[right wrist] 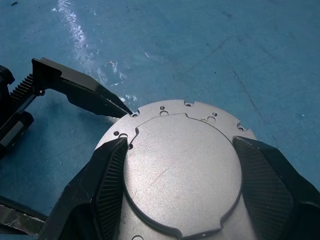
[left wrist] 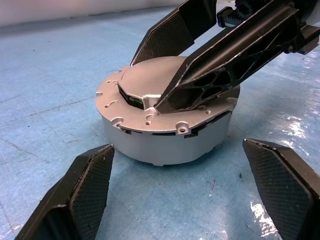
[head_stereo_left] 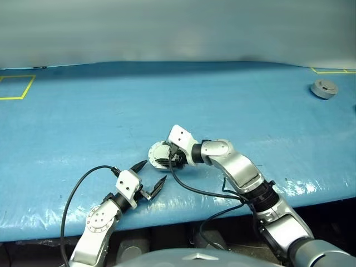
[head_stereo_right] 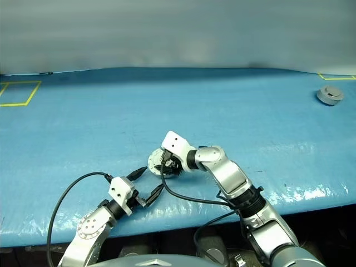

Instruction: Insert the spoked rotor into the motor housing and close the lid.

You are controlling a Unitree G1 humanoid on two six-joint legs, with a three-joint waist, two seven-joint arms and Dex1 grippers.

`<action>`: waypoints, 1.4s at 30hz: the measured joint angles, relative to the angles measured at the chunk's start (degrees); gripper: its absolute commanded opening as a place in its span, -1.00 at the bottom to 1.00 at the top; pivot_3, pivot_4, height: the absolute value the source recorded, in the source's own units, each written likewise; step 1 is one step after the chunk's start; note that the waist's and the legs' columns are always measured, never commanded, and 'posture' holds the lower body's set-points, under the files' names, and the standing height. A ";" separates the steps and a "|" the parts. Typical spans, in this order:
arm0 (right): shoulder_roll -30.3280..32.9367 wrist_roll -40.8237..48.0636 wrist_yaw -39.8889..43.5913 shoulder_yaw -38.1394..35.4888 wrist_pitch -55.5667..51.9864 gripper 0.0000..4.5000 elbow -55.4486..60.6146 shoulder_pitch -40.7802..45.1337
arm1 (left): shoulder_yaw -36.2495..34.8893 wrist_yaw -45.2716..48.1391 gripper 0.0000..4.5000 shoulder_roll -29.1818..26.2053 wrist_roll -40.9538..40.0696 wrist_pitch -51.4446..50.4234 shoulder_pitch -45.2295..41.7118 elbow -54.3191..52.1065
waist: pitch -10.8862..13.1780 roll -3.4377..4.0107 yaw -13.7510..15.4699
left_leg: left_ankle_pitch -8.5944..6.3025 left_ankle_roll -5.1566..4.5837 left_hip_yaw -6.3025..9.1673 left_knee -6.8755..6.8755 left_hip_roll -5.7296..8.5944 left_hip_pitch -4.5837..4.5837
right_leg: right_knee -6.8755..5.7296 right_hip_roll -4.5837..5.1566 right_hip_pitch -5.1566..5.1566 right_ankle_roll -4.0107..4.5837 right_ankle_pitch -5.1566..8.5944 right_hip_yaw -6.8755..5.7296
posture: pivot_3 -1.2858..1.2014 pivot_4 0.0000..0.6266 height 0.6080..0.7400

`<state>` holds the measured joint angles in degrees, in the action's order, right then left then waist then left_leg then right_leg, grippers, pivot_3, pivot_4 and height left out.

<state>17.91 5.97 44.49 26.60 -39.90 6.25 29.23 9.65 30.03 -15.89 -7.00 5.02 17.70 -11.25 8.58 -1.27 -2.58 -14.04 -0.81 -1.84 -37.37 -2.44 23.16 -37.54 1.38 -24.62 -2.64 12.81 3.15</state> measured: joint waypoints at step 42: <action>-1.06 -0.17 4.12 -1.67 4.33 0.35 -7.46 2.23 | -0.03 -0.09 1.00 -0.05 0.03 0.08 0.49 0.00 | -0.01 0.01 0.22 | 0.00 0.00 -0.03 -0.19 0.01 -0.17 | -0.23 -0.08 0.09 0.01 -0.02 0.02 | 0.03 -0.52 1.00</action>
<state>16.86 5.80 48.62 24.93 -35.57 -1.21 31.47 9.62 29.94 -15.94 -6.97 5.10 18.19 -11.25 8.57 -1.26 -2.36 -14.03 -0.81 -1.87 -37.56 -2.42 22.99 -37.77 1.30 -24.53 -2.63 12.79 3.17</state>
